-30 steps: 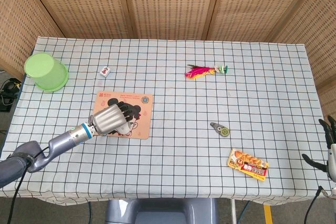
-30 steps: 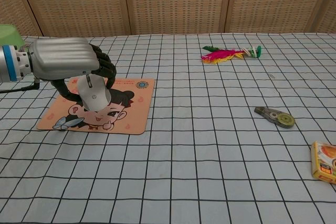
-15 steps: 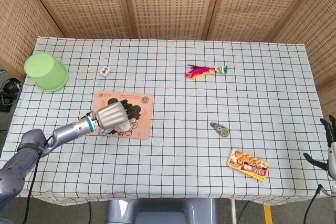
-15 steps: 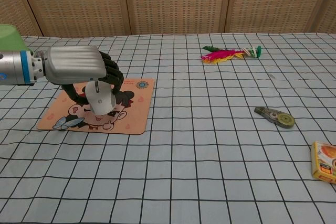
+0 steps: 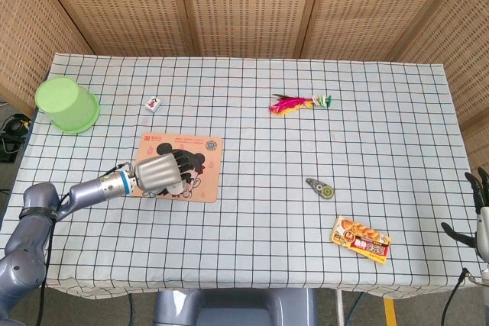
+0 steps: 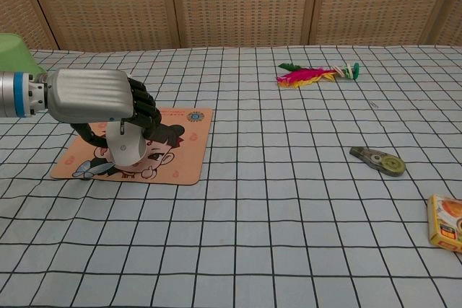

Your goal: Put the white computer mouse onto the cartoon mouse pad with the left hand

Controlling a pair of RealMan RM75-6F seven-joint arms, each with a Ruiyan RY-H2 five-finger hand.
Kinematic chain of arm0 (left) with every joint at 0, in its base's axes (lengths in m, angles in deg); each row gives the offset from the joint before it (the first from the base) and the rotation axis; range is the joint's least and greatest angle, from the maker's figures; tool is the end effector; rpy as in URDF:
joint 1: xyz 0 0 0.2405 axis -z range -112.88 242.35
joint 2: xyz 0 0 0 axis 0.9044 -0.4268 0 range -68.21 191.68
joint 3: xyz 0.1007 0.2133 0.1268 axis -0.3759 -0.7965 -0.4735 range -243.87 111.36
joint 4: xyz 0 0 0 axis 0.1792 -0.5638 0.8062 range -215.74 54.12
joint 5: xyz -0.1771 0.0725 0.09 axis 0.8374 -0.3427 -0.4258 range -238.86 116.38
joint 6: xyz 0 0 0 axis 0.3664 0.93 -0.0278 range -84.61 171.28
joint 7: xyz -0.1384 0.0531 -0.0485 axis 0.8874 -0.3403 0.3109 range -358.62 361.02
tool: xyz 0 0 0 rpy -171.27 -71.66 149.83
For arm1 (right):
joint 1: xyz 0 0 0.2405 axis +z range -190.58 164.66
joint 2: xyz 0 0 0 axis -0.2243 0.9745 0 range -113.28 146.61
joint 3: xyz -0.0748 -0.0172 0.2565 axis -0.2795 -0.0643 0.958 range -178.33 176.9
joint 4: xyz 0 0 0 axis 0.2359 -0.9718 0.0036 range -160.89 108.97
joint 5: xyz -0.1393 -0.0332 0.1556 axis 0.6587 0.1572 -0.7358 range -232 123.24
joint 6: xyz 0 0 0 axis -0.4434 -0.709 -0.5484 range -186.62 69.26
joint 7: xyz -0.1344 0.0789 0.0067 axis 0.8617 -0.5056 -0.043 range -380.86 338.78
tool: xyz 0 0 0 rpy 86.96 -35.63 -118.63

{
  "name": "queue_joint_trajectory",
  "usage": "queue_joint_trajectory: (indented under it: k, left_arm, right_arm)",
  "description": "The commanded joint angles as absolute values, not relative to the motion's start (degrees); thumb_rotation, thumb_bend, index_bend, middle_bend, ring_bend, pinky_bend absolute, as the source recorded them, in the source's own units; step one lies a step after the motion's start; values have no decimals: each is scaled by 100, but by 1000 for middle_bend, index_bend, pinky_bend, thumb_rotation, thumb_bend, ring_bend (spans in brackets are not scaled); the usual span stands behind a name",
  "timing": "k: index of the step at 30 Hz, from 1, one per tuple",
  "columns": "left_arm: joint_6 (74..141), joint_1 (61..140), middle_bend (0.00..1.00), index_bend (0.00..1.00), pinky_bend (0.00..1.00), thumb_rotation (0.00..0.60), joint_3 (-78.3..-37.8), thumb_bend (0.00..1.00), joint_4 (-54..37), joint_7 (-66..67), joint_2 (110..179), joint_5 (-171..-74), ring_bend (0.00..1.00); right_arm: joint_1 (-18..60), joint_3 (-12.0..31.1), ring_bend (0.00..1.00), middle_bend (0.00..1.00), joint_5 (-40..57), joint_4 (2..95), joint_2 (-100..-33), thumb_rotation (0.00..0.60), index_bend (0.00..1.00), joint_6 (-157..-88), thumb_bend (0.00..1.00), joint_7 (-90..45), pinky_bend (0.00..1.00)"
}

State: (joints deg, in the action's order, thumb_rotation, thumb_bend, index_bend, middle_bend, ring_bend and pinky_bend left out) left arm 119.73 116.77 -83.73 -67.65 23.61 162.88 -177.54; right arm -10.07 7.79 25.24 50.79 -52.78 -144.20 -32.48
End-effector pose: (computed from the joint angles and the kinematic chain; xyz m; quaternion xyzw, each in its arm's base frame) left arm -0.2063 0.4155 -0.0091 -0.9249 0.0829 -0.2743 0.2499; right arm -0.3800 -0.2019 0.1876 0.5108 -0.3917 0.4067 0.6482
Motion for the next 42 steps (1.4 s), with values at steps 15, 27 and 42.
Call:
queue_joint_trajectory:
  k: [15,27,42]
  left_arm:
    - [11758,11734,219,467,272,600,-8657,337,-7203,2401,16426,-17710,217]
    - [11595,11726,0,85,74,600,-8676,197,-7275,2161,16463,-17541,0]
    - [12378,11154,0,60,68,600,-8016,193,-6698,2185,16161,-16708,0]
  right_arm:
    - [-972,801,0,0,2448,5024,-5352,600,126,-14330,75,-3093,0]
    - [-974,798,0,0,2485,5008,-5362,600,126,-14350,75,-3127,0]
    - [-989,749,0,0,2610,5114,-5302,600,126,-14392,74,-3228,0]
